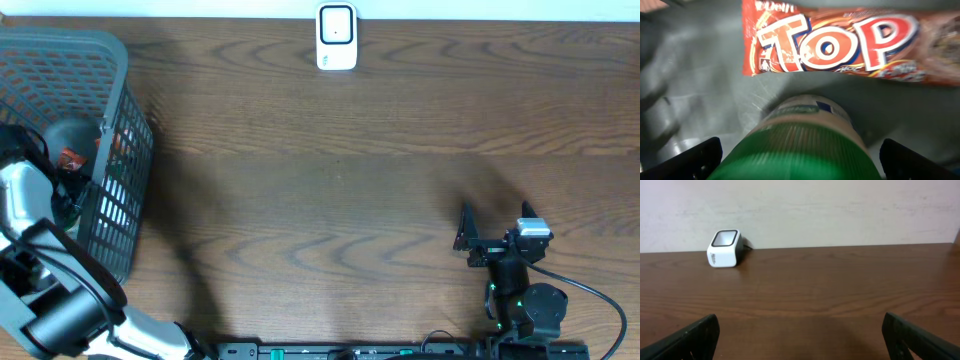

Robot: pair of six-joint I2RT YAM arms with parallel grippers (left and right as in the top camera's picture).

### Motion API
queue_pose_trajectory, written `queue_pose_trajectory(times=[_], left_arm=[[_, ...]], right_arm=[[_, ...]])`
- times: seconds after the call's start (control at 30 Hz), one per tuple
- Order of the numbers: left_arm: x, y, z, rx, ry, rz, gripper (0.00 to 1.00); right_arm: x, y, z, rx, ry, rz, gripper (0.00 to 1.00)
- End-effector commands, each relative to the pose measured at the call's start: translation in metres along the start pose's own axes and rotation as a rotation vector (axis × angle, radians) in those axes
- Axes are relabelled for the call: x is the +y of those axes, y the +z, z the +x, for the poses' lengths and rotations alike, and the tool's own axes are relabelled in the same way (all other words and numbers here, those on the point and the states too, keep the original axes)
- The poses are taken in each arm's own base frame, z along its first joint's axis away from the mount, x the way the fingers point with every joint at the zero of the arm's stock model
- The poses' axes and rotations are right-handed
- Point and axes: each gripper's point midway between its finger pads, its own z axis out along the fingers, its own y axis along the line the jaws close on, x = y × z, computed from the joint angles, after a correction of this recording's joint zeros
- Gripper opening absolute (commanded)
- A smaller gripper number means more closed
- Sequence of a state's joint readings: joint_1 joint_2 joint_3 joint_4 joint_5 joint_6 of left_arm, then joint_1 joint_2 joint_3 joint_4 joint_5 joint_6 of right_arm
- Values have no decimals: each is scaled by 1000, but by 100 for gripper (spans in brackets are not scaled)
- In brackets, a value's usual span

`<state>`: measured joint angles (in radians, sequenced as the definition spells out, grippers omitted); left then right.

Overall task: Scan the item barcode
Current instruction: 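Reach left gripper into basket and grasp green-capped pill bottle, then lift pill bottle out with left gripper and place on table center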

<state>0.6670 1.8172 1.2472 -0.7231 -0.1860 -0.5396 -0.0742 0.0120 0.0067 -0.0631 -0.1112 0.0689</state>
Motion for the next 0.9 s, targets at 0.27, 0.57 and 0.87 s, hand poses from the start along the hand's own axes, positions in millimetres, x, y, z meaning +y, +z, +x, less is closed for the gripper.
queue_pose_trajectory(times=[0.27,0.57,0.87], left_arm=[[15,22,2,40,-28,-52,67],[9,-12,-9,-5,-59,53,62],[1,-151,-27,-251,-53,403,63]], right_arm=[[1,0,0,0,12,-3,99],[1,0,0,0,12,-3,99],[1,0,0,0,12,-3,99]])
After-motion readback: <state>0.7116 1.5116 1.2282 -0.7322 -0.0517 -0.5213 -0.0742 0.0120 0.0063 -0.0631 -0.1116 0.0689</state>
